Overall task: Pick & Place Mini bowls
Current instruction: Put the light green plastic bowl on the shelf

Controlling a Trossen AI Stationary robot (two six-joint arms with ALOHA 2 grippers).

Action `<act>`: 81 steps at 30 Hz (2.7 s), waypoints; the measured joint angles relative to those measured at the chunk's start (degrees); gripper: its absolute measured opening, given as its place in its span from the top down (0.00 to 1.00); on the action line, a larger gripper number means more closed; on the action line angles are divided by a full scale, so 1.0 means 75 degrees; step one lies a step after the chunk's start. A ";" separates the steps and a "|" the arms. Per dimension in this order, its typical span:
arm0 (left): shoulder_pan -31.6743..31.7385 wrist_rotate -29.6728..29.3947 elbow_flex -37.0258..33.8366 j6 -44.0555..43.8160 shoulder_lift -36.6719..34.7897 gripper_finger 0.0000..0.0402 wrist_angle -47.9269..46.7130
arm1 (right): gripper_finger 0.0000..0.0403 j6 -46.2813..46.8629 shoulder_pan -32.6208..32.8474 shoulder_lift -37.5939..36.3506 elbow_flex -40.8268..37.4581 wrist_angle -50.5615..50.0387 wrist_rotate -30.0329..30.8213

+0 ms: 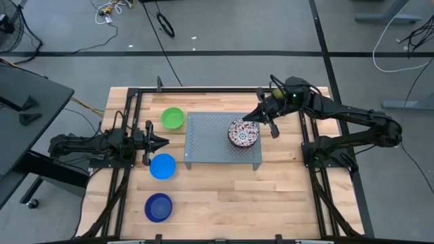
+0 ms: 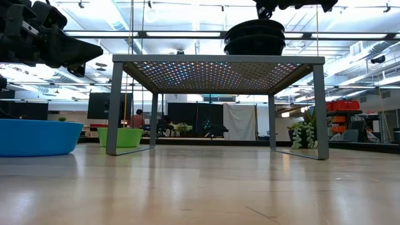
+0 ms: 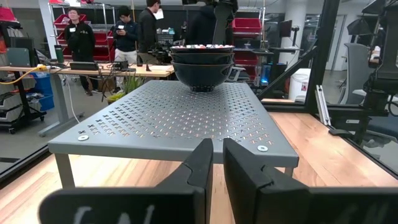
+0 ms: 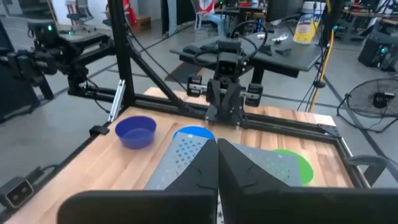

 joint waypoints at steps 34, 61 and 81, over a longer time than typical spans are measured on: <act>0.0001 0.0001 0.0001 0.0000 0.0000 0.89 0.0002 | 1.00 0.1562 0.2192 -0.1284 -0.0770 0.0504 0.2990; 0.0001 -0.0002 -0.0002 0.0000 0.0000 0.89 -0.0001 | 1.00 0.1597 0.1958 -0.4209 -0.4329 0.2025 0.3360; 0.0001 -0.0002 -0.0002 0.0000 0.0000 0.89 -0.0001 | 1.00 0.1463 0.2079 -0.6557 -0.5946 0.2155 0.3360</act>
